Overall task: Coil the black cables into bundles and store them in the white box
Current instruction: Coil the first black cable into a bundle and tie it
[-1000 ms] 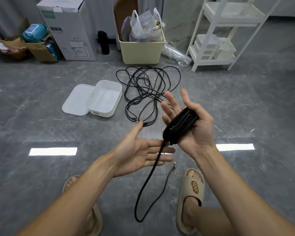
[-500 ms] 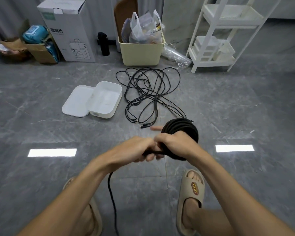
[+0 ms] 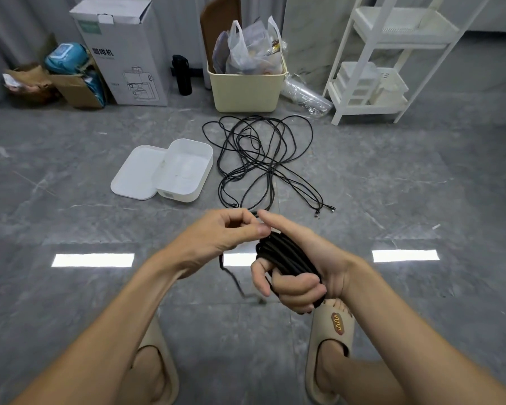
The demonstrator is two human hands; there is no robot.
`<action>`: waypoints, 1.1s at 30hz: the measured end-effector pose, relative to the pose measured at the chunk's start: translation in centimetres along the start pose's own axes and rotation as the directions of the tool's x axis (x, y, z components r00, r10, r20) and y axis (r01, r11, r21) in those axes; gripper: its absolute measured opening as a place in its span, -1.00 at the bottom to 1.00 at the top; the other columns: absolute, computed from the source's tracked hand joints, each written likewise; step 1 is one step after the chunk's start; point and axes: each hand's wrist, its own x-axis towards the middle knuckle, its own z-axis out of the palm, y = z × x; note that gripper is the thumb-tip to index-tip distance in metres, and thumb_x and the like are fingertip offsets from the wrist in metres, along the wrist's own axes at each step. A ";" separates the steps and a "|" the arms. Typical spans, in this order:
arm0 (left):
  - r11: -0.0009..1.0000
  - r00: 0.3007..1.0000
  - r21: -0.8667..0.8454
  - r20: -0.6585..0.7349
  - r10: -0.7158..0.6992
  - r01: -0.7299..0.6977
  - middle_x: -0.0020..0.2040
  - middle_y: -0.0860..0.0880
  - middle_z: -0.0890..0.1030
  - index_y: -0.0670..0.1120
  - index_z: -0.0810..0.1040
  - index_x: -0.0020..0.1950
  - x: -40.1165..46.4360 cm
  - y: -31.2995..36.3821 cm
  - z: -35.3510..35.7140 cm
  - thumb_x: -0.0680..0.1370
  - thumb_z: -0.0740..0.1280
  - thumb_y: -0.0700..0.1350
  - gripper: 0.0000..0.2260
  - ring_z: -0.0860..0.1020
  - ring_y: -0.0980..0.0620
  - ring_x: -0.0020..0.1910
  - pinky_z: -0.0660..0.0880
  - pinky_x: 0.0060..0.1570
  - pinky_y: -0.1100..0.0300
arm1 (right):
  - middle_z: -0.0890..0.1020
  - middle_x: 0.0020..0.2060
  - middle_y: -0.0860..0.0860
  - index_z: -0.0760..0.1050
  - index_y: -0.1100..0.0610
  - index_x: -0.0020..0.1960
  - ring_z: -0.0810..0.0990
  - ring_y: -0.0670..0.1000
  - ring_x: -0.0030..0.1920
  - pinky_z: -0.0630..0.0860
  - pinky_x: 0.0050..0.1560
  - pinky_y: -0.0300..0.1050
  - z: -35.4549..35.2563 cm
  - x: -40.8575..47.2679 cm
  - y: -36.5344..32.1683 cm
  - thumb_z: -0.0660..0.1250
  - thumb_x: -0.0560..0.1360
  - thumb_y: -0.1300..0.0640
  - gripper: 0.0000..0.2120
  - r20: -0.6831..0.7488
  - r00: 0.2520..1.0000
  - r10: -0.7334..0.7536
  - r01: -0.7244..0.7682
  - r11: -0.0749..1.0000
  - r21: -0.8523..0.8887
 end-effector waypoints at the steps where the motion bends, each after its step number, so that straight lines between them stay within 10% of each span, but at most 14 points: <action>1: 1.000 1.000 -0.011 0.003 0.010 -0.010 -0.40 0.17 0.41 0.08 0.62 -0.21 0.1 -0.2 0.0 0.46 0.49 0.09 -0.86 0.29 0.19 -0.39 0.23 -0.35 0.32 | 0.27 -0.67 -0.07 0.52 0.28 -0.14 0.27 -0.12 -0.69 0.39 -0.53 -0.31 0.0 0.1 0.0 0.07 0.49 -0.48 -0.22 0.066 0.998 -0.020 0.017 0.999 0.043; 7: 0.997 0.987 0.052 0.155 0.044 -0.053 -0.07 0.27 0.59 0.19 0.61 0.23 -0.1 -0.7 0.4 0.55 0.20 0.24 -0.66 0.43 0.32 -0.19 0.28 -0.12 0.15 | 0.23 -0.64 -0.05 0.54 0.32 -0.09 0.21 -0.08 -0.68 0.30 -0.55 -0.32 -0.1 0.5 0.3 0.01 0.55 -0.43 -0.20 0.306 0.946 -0.111 0.044 0.975 0.219; 16: 0.973 0.970 -0.207 0.237 -0.055 0.106 -0.21 0.16 0.50 -0.10 0.60 0.12 0.3 -1.6 1.0 0.58 0.06 0.37 -0.40 0.37 0.12 -0.22 0.20 -0.07 0.02 | 0.21 -0.66 -0.04 0.51 0.41 0.06 0.14 -0.09 -0.71 0.20 -0.57 -0.24 0.1 -0.4 0.1 -0.07 0.62 -0.34 -0.20 0.453 0.838 -0.304 0.145 0.924 0.353; 21: 0.864 0.928 -0.460 0.372 -0.021 0.204 0.43 -0.08 0.49 -0.01 0.46 0.47 0.6 -0.8 0.6 0.60 -0.12 0.35 -0.32 0.40 0.00 0.45 0.28 0.38 0.12 | 0.20 -0.65 -0.06 0.48 0.42 0.15 0.15 -0.10 -0.69 0.24 -0.54 -0.22 0.3 -1.0 -0.1 -0.02 0.67 -0.11 -0.40 0.419 0.825 -0.379 0.231 0.903 0.362; 33: 0.829 0.950 -0.520 0.308 -0.043 0.206 0.20 0.04 0.65 0.11 0.65 0.24 -0.5 0.5 2.9 0.57 0.13 0.28 -0.55 0.55 0.12 0.25 0.48 0.14 0.30 | 0.21 -0.65 -0.05 0.48 0.41 0.16 0.16 -0.09 -0.68 0.38 -0.44 -0.21 0.8 -0.5 -0.1 -0.02 0.66 -0.02 -0.47 0.355 0.853 -0.382 0.259 0.902 0.346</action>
